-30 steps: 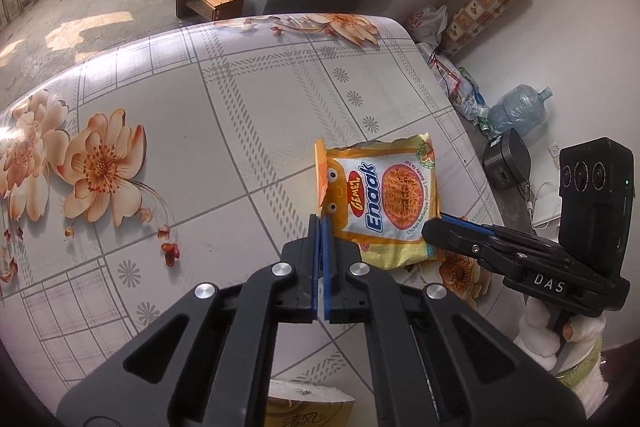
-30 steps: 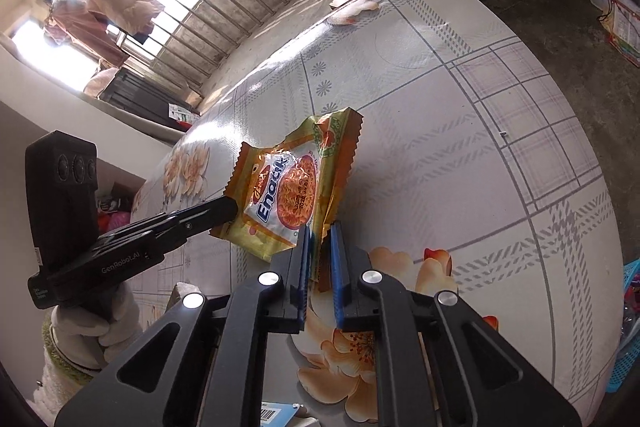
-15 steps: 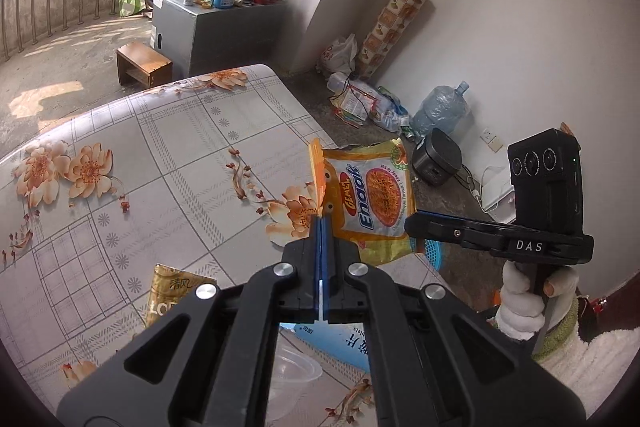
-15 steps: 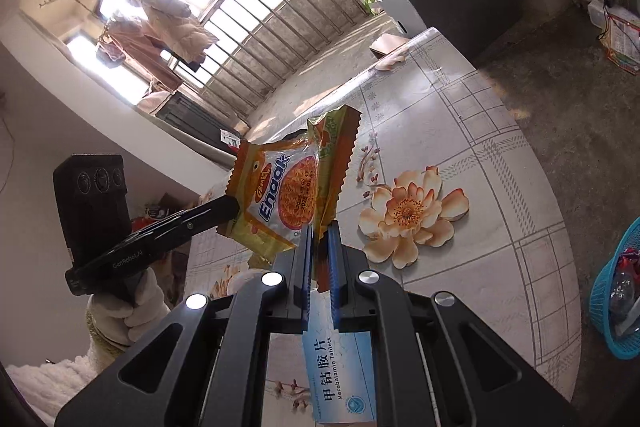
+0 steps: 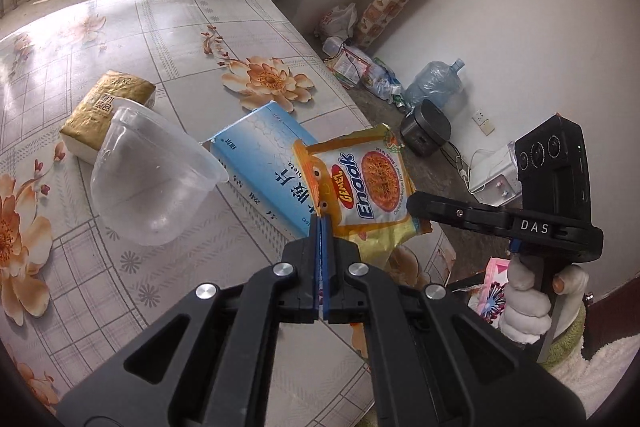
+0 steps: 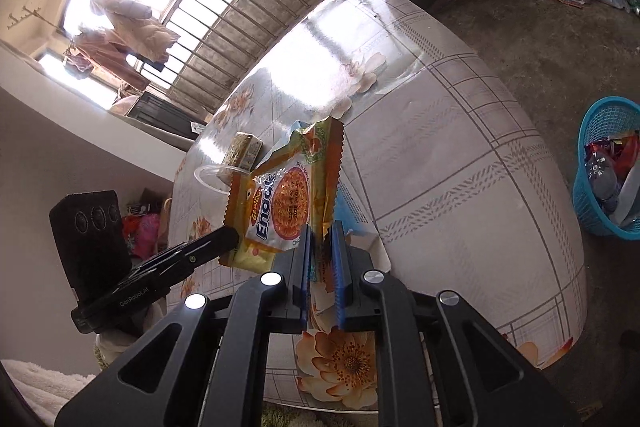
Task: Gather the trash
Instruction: 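Lift the snack packet with the right gripper while the left approaches the blue box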
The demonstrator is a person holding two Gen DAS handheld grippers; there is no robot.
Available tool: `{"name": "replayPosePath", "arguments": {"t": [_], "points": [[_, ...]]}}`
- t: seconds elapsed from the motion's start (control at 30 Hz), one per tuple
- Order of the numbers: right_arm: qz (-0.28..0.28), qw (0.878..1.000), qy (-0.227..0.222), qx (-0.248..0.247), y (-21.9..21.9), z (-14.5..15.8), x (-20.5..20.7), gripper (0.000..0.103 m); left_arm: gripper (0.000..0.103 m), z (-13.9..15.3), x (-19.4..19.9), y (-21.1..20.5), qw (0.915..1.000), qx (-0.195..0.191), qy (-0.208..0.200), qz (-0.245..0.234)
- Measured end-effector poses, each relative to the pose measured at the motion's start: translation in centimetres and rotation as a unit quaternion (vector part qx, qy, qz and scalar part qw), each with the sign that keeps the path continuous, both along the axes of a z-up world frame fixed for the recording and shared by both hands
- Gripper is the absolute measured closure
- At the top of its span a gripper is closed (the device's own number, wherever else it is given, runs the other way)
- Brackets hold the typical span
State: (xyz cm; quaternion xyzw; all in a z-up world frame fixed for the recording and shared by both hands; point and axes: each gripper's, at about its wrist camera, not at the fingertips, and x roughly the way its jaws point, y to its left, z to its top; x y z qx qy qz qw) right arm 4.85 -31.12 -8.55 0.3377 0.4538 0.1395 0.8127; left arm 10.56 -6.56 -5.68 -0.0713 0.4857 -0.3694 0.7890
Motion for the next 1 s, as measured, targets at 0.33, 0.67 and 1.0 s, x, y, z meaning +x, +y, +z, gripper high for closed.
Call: {"name": "replayPosePath", "arguments": {"t": [0.33, 0.67, 1.0], "points": [[-0.015, 1.000, 0.004, -0.012, -0.3, -0.8, 0.4, 0.084, 0.103, -0.5, -0.5, 0.1, 0.9999, 0.013, -0.004, 0.009], [-0.026, 0.999, -0.015, -0.029, 0.2, 0.0, 0.1, 0.093, 0.103, 0.6, -0.4, -0.2, 0.9998, -0.003, -0.020, 0.000], [-0.058, 0.998, -0.035, 0.008, -2.2, 0.4, -0.4, 0.094, 0.086, 1.7, -0.7, -0.1, 0.9993, -0.011, -0.035, 0.006]]}}
